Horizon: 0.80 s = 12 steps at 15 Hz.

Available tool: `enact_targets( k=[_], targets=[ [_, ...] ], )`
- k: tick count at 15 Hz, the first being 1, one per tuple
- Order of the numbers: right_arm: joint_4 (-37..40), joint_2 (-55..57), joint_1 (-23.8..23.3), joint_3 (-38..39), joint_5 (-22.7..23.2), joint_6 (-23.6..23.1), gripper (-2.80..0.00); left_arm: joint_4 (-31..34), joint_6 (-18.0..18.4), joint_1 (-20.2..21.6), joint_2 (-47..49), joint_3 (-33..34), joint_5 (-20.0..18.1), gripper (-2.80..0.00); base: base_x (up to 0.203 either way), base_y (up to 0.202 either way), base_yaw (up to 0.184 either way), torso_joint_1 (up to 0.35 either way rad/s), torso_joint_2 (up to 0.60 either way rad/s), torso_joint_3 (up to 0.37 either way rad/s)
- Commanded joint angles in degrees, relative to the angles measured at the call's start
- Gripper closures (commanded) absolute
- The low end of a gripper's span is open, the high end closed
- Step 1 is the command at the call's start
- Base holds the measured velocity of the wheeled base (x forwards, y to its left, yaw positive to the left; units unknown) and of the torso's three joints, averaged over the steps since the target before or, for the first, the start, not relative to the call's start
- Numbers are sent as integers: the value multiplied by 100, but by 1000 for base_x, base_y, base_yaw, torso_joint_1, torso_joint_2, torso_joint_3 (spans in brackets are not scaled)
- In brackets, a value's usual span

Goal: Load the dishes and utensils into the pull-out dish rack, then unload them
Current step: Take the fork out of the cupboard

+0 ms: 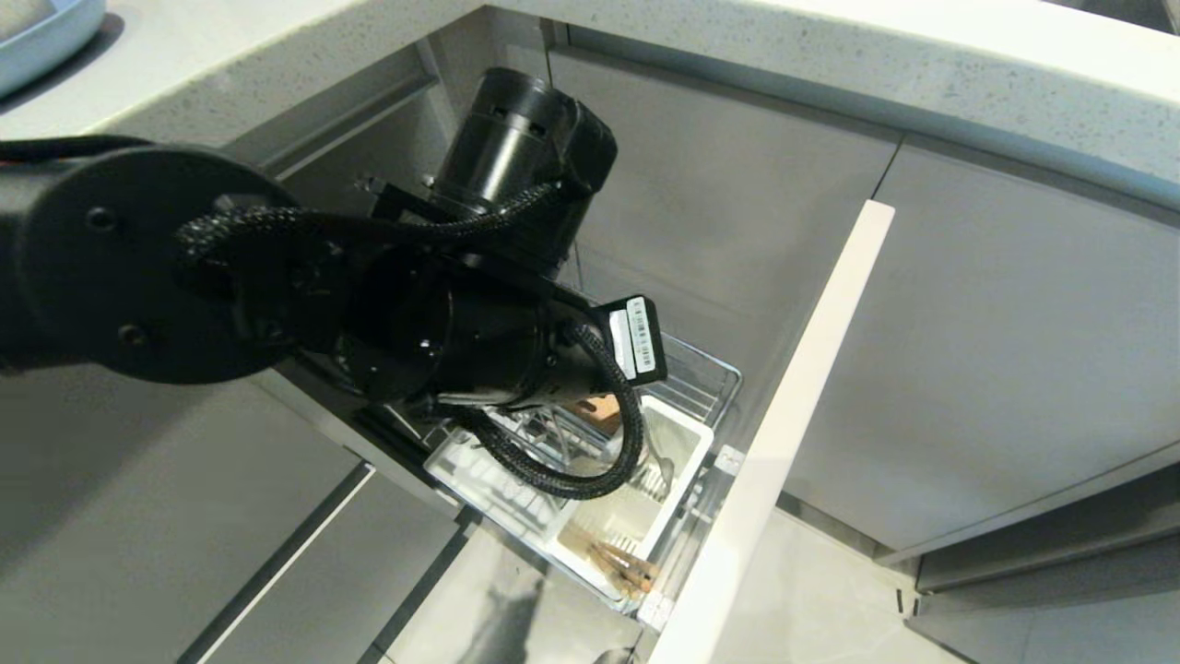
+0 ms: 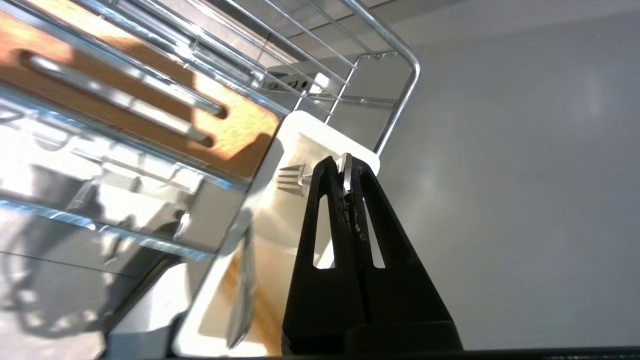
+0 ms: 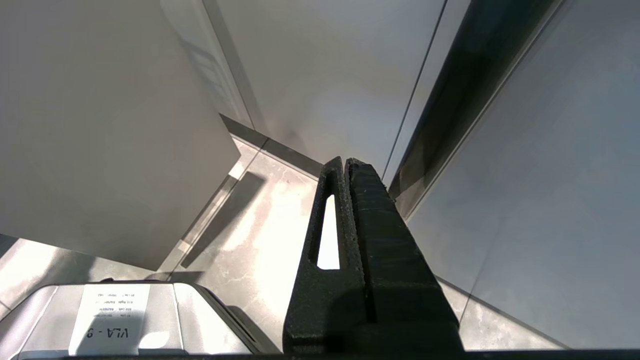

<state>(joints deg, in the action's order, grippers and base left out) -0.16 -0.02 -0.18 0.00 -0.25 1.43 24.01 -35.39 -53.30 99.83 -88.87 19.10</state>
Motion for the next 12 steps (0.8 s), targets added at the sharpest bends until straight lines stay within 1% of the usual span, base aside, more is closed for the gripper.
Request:
enact_targets(
  k=[1, 3, 5, 7, 9, 12],
  targets=[
    [-2, -24, 1, 9, -1, -2, 0, 115, 43, 4, -234, 1, 15, 0, 0, 0, 0, 0, 0, 0],
    [-2, -23, 1, 9, -1, 5, 0, 239, 144, 4, -313, -5, 6, 0, 0, 0, 0, 0, 0, 0],
    [-2, -24, 1, 9, -1, -2, 0, 497, 269, -34, -478, -21, -34, 0, 0, 0, 0, 0, 0, 0],
    [-2, -19, 1, 9, -1, -2, 0, 811, 278, -143, -654, -92, -158, 0, 0, 0, 0, 0, 0, 0],
    [-2, -23, 1, 9, -1, -1, 0, 853, 270, -188, -792, -106, -348, 0, 0, 0, 0, 0, 0, 0],
    [-2, -24, 1, 9, -1, -2, 0, 851, 269, -261, -1004, -113, -373, 0, 0, 0, 0, 0, 0, 0]
  ],
)
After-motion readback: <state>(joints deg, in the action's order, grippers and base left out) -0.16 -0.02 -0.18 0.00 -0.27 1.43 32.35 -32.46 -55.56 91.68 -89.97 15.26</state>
